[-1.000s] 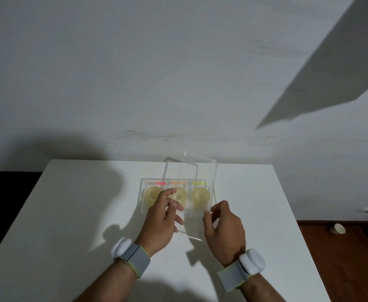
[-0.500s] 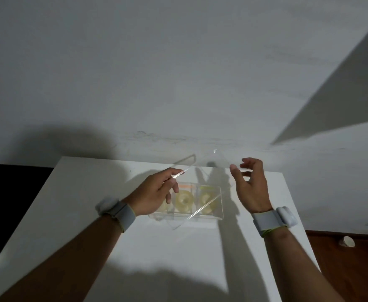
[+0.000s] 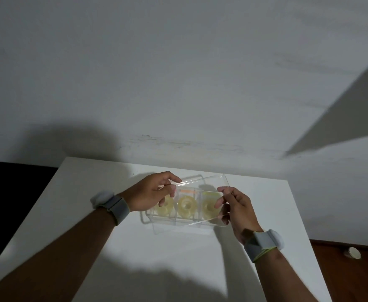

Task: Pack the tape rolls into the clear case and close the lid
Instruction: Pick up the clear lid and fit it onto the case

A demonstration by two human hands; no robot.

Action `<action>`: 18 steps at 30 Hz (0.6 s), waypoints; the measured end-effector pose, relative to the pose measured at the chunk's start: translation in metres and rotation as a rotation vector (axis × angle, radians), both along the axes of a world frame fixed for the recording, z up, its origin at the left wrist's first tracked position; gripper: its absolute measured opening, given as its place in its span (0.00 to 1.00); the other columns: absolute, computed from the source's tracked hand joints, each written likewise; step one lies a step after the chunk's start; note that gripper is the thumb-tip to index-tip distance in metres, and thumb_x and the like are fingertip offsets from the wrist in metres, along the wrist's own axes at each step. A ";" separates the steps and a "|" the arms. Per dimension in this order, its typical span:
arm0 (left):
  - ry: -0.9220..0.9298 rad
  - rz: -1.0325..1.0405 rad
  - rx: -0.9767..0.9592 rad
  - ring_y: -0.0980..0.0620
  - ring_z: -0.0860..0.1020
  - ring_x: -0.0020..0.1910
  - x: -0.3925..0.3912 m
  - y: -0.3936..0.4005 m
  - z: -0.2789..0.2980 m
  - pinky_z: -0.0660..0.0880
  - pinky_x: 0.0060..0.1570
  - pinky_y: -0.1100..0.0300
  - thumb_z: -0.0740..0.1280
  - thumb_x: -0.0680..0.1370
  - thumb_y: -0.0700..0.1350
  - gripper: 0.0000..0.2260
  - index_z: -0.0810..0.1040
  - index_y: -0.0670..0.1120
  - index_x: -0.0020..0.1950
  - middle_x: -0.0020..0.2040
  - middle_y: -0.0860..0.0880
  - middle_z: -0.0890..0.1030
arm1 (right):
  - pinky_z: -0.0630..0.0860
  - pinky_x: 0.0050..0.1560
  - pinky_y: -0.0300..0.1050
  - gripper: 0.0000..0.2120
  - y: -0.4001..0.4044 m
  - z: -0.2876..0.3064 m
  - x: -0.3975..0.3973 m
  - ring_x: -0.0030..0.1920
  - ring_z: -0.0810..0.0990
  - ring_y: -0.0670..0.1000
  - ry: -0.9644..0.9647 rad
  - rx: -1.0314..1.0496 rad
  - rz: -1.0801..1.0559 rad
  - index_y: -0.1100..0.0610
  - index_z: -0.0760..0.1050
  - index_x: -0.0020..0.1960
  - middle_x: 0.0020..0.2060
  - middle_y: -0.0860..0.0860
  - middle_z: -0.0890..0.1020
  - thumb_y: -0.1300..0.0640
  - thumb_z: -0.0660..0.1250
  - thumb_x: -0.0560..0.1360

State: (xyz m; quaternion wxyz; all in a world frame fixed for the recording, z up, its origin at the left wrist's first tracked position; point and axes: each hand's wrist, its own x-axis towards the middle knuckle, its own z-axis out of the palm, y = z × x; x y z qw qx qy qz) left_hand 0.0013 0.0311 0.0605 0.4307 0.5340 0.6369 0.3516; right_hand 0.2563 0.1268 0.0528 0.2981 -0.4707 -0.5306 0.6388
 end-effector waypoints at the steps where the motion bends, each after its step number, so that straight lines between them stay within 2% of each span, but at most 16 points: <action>1: 0.013 0.027 0.026 0.52 0.79 0.34 -0.001 0.001 0.002 0.73 0.35 0.62 0.63 0.80 0.57 0.11 0.77 0.58 0.60 0.46 0.54 0.83 | 0.65 0.22 0.41 0.12 0.000 0.002 0.000 0.25 0.68 0.53 0.010 -0.005 -0.011 0.58 0.78 0.52 0.31 0.55 0.80 0.58 0.56 0.82; 3: 0.077 0.070 0.083 0.55 0.81 0.38 -0.004 0.000 0.006 0.74 0.35 0.66 0.61 0.83 0.53 0.08 0.77 0.59 0.60 0.50 0.54 0.83 | 0.65 0.22 0.41 0.12 0.001 0.006 0.001 0.26 0.68 0.54 0.029 -0.012 -0.042 0.58 0.77 0.52 0.31 0.54 0.80 0.59 0.56 0.83; 5: 0.191 0.095 0.143 0.56 0.81 0.43 -0.008 -0.003 0.010 0.74 0.40 0.69 0.58 0.85 0.48 0.10 0.76 0.60 0.59 0.53 0.56 0.82 | 0.65 0.21 0.40 0.12 0.003 0.009 0.004 0.27 0.68 0.54 0.037 -0.023 -0.071 0.57 0.78 0.51 0.31 0.54 0.80 0.59 0.55 0.82; 8: 0.372 0.110 0.233 0.58 0.79 0.49 -0.015 -0.013 0.011 0.72 0.50 0.66 0.55 0.85 0.43 0.13 0.75 0.56 0.62 0.55 0.56 0.80 | 0.66 0.21 0.40 0.12 0.002 0.009 0.008 0.26 0.68 0.54 0.029 -0.009 -0.096 0.58 0.77 0.52 0.31 0.55 0.80 0.60 0.55 0.82; 10: 0.509 0.097 0.308 0.58 0.77 0.56 -0.020 -0.022 0.008 0.71 0.60 0.63 0.57 0.84 0.38 0.15 0.74 0.51 0.67 0.61 0.53 0.78 | 0.66 0.21 0.39 0.12 -0.001 0.005 0.010 0.24 0.69 0.52 0.019 0.001 -0.115 0.59 0.77 0.52 0.30 0.55 0.80 0.60 0.55 0.82; 12: 0.626 0.032 0.421 0.55 0.73 0.65 -0.024 -0.030 0.003 0.66 0.68 0.63 0.63 0.79 0.33 0.21 0.71 0.48 0.71 0.67 0.50 0.74 | 0.66 0.21 0.39 0.12 -0.005 0.002 0.013 0.22 0.69 0.50 0.017 -0.009 -0.138 0.59 0.77 0.52 0.30 0.55 0.80 0.60 0.55 0.82; 15: 0.780 -0.128 0.487 0.52 0.65 0.75 -0.024 -0.041 -0.006 0.60 0.75 0.58 0.70 0.74 0.38 0.32 0.66 0.52 0.75 0.74 0.52 0.68 | 0.66 0.21 0.40 0.12 -0.011 -0.003 0.015 0.23 0.69 0.50 0.023 -0.049 -0.153 0.59 0.77 0.52 0.30 0.55 0.80 0.61 0.55 0.81; 18: 0.975 -0.266 0.514 0.50 0.63 0.77 -0.011 -0.046 -0.021 0.58 0.76 0.52 0.71 0.74 0.45 0.32 0.65 0.54 0.77 0.77 0.54 0.66 | 0.66 0.21 0.40 0.12 -0.021 -0.005 0.013 0.23 0.69 0.51 0.037 -0.092 -0.147 0.59 0.77 0.51 0.30 0.55 0.80 0.62 0.55 0.81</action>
